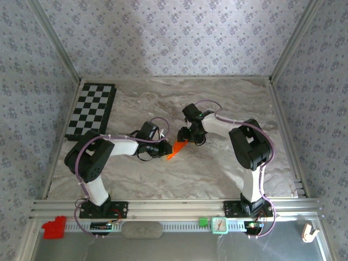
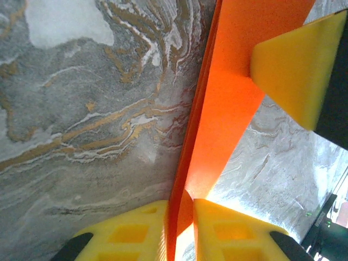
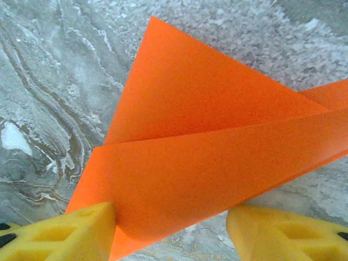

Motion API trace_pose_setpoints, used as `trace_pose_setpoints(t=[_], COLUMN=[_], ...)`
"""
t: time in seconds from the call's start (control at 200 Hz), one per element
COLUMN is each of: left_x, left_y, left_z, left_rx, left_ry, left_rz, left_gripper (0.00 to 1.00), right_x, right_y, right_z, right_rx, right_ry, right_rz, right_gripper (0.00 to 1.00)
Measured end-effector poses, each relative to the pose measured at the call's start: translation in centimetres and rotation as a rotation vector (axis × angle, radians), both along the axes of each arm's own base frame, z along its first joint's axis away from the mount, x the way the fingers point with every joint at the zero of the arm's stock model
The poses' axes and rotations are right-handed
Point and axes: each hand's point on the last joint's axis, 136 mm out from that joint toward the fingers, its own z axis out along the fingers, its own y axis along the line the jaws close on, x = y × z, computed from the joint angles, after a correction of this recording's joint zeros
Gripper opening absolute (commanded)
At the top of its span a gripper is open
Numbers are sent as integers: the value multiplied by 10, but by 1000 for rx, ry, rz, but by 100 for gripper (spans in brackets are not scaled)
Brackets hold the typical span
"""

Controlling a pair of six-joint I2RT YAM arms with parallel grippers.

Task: Fold a paper plane with a square sheet of paper (pick it up from the middle)
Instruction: Fold the wing for the fifth time at the center of the table.

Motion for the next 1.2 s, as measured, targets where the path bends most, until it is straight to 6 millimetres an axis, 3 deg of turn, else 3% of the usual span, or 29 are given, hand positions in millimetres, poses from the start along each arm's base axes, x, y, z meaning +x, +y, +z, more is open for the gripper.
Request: trace_pose_setpoints(t=[0.39, 0.555, 0.76, 0.925, 1.064, 1.199], left_x=[2, 7, 10, 4, -3, -1], left_y=[9, 12, 1, -14, -19, -21], left_z=[8, 31, 54, 45, 25, 19], left_rx=[49, 38, -37, -75, -59, -50], left_ry=[-8, -59, -88, -45, 21, 36], left_rz=[50, 86, 93, 69, 56, 58], left_gripper=[30, 31, 23, 19, 17, 16], right_x=[1, 1, 1, 1, 1, 1], right_y=[-4, -4, -4, -4, -4, -4], right_z=[-4, -4, -4, -4, -4, -4], right_rx=[-70, -77, -80, -80, -80, -79], right_ry=[2, 0, 6, 8, 9, 10], right_rz=[-2, -2, -6, -12, -16, -20], right_gripper=[56, 56, 56, 56, 56, 55])
